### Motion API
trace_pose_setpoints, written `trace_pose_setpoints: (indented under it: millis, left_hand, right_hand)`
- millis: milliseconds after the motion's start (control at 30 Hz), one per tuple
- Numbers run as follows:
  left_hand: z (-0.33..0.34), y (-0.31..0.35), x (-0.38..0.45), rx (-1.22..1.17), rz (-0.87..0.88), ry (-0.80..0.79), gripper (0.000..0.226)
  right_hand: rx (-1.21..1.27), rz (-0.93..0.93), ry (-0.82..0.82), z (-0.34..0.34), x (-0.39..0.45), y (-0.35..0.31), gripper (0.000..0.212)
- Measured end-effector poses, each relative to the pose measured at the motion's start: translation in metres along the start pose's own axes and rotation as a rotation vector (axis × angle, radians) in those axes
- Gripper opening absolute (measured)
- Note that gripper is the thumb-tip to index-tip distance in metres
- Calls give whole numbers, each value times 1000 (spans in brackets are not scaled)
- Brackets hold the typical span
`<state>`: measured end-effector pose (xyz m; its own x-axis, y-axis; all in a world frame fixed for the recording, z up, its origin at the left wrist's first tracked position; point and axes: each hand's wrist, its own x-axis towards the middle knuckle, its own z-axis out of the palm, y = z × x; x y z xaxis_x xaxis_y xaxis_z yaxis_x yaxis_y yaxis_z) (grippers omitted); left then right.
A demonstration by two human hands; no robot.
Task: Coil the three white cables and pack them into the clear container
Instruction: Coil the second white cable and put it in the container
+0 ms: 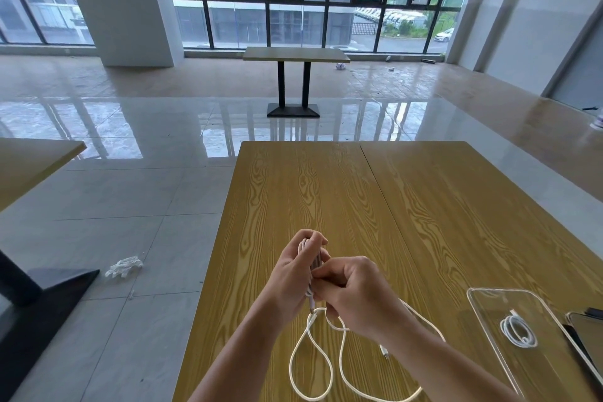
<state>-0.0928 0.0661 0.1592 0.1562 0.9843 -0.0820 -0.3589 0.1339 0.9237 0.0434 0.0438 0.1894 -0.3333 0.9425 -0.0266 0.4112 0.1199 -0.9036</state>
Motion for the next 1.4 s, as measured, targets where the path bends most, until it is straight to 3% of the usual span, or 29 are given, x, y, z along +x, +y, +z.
trace_pose_setpoints:
  millis: [133, 333, 433, 733, 1200, 1400]
  left_hand:
    - [-2, -1, 2, -15, 2, 87, 14]
    - [-17, 9, 10, -207, -14, 239, 16]
    - [-28, 19, 15, -183, -15, 232, 17]
    - [-15, 14, 10, -51, 15, 34, 28]
    - [-14, 14, 9, -27, -65, 61, 6]
    - [-11, 14, 10, -161, -111, 152, 11]
  right_hand:
    - [5, -11, -36, 0, -2, -1, 13]
    - [-87, 65, -272, -6, -11, 5, 13]
    - [-78, 95, -348, -8, -14, 9, 10]
    - [-91, -5, -150, -4, -6, 6, 16]
    - [-267, -206, -56, 2, -7, 3, 18]
    - [-263, -277, -86, 1, -8, -1, 18]
